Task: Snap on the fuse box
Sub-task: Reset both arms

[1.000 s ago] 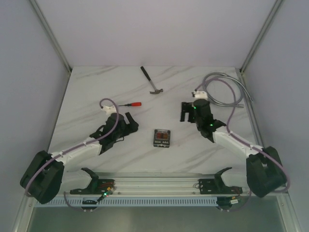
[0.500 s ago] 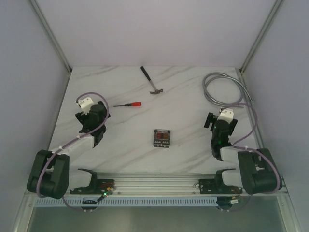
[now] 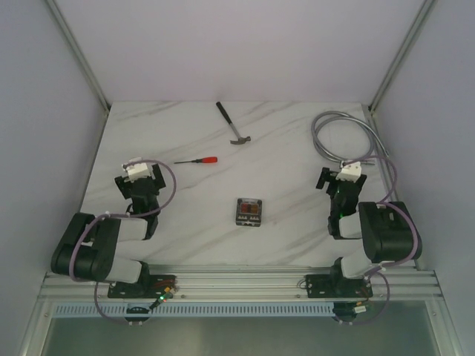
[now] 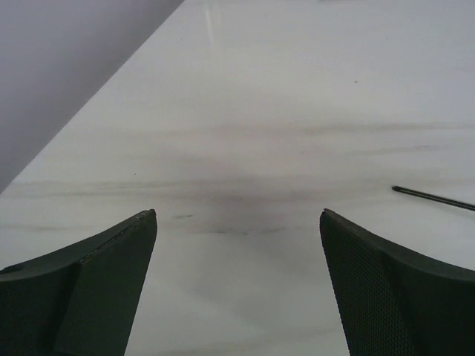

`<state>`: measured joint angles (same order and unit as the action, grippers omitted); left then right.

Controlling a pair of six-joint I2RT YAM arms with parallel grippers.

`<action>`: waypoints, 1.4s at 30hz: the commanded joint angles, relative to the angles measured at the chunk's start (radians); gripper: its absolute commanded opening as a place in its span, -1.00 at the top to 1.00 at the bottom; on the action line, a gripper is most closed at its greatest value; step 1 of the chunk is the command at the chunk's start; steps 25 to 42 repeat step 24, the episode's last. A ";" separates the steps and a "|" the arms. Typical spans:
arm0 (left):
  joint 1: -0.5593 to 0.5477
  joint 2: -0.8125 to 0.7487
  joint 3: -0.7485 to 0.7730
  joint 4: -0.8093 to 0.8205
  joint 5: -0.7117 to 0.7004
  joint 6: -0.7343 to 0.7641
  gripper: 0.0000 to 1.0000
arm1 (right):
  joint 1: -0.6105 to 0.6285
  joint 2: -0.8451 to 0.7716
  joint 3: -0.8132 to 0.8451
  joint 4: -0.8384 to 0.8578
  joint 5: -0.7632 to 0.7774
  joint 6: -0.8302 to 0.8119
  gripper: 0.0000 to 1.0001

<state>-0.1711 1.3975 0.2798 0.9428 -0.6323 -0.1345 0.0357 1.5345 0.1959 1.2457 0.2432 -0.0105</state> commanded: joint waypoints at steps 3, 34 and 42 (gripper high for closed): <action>0.050 0.159 -0.082 0.411 0.269 0.155 -1.00 | -0.026 -0.011 0.045 0.022 -0.072 0.017 -0.99; 0.100 0.155 -0.043 0.339 0.324 0.111 -1.00 | -0.027 -0.011 0.043 0.025 -0.072 0.017 -0.99; 0.100 0.155 -0.043 0.339 0.324 0.111 -1.00 | -0.027 -0.011 0.043 0.025 -0.072 0.017 -0.99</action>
